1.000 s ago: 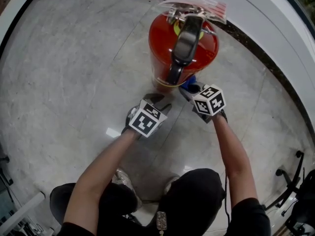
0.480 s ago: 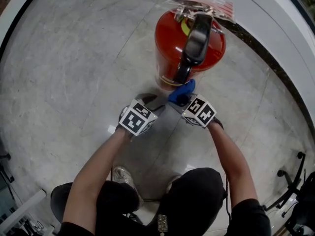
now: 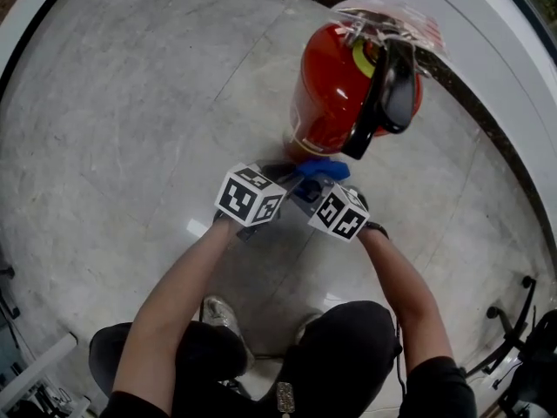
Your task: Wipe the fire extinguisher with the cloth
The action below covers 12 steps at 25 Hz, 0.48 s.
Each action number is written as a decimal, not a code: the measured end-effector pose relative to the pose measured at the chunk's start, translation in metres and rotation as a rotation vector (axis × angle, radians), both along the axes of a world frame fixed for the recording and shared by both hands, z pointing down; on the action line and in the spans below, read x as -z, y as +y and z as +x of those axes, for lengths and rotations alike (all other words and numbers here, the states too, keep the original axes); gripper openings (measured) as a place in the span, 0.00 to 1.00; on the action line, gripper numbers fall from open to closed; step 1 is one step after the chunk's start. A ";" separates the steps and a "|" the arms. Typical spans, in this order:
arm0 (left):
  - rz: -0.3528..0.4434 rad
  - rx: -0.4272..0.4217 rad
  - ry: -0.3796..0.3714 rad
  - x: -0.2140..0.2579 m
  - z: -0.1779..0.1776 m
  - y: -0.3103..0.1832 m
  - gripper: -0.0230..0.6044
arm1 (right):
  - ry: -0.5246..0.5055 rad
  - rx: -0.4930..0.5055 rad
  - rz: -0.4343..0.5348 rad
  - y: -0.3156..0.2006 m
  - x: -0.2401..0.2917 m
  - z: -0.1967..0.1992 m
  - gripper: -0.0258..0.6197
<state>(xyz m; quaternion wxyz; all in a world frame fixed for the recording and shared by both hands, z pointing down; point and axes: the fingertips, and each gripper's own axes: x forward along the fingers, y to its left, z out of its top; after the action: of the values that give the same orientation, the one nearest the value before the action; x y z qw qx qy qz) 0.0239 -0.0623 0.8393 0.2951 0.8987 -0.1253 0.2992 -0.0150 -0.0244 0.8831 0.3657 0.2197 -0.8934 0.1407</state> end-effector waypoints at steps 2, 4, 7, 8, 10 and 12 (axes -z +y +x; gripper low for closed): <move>0.018 -0.016 -0.044 -0.004 0.000 -0.002 0.10 | 0.009 -0.003 0.002 -0.002 0.001 -0.002 0.09; 0.064 -0.027 -0.090 -0.008 -0.002 -0.009 0.09 | 0.002 -0.016 -0.018 -0.002 0.001 -0.004 0.11; 0.132 -0.019 -0.151 -0.014 -0.010 -0.024 0.09 | -0.025 -0.045 -0.034 -0.002 0.006 -0.007 0.18; 0.150 -0.006 -0.171 -0.016 -0.015 -0.031 0.09 | -0.031 -0.055 -0.033 -0.002 0.010 -0.007 0.19; 0.178 0.027 -0.201 -0.018 -0.024 -0.046 0.09 | -0.038 -0.075 -0.035 0.000 0.017 -0.006 0.20; 0.193 0.050 -0.206 -0.018 -0.030 -0.061 0.09 | -0.047 -0.092 -0.053 0.007 0.024 -0.004 0.20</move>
<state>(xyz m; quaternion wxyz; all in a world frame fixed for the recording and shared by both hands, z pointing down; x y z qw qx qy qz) -0.0060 -0.1229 0.8574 0.2004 0.8841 -0.2053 0.3689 -0.0191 -0.0175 0.8592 0.3433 0.2474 -0.8867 0.1861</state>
